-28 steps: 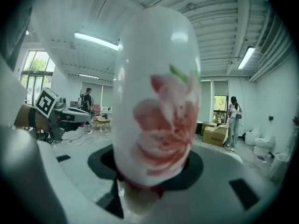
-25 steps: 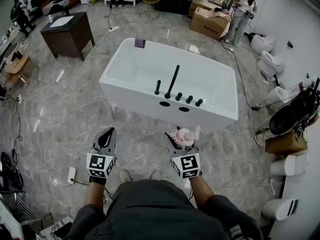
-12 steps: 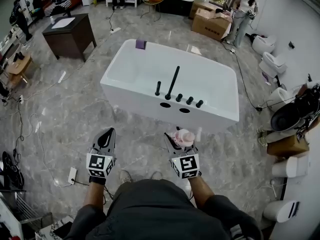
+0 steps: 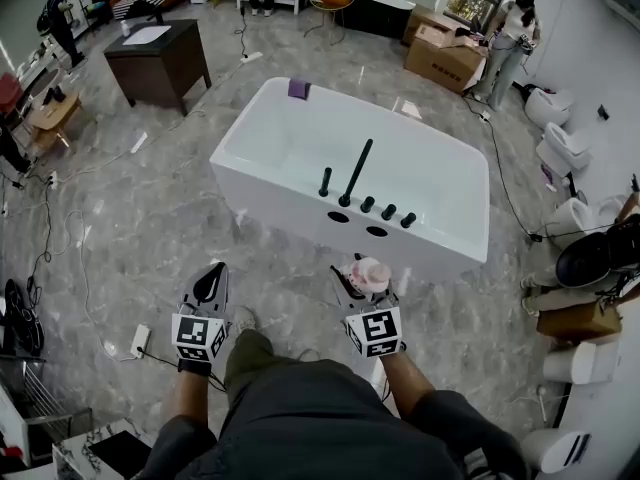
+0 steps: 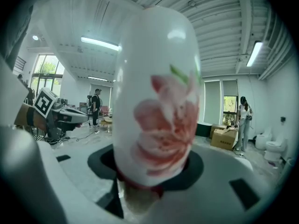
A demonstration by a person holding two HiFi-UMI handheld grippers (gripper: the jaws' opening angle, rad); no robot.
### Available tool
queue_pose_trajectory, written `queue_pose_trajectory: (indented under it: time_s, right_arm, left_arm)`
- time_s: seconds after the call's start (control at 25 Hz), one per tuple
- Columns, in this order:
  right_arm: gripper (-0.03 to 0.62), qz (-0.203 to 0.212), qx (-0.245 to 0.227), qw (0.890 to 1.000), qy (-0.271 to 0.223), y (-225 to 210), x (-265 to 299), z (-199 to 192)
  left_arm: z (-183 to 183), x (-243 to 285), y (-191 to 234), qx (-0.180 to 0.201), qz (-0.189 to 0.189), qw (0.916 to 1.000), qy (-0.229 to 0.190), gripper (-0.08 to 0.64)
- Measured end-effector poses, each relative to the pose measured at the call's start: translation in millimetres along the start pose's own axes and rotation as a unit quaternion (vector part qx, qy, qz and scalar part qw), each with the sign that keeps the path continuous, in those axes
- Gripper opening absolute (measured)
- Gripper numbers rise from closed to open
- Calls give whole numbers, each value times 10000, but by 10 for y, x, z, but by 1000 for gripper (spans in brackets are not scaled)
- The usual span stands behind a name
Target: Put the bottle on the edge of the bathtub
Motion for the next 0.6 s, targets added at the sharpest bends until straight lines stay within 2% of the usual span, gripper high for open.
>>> queue_pose_trajectory:
  time_s: [0.2,0.44,0.6]
  right_arm:
    - [221,33,-63,10000,52,-69,356,79]
    - [221,-68,-54,9998,181,-158,911,246]
    - [221,-212,-30,9994,260,-226,1389,425]
  left_arm:
    - [-24,267,224,-97,4,10000,-7,2]
    - [70,861,637,-113,-241,9996,-9,2]
    - [196,1308,1064,-118,-432,9990,3,2]
Point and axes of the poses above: the fingertips, and each gripper's own axes: x forward along the fingers, y to its left, z out of its top, the point moved 6 cm from there along -x, backward along the fingers, and after that the axes turned 9 degrees about y, right-handed, at the moved point
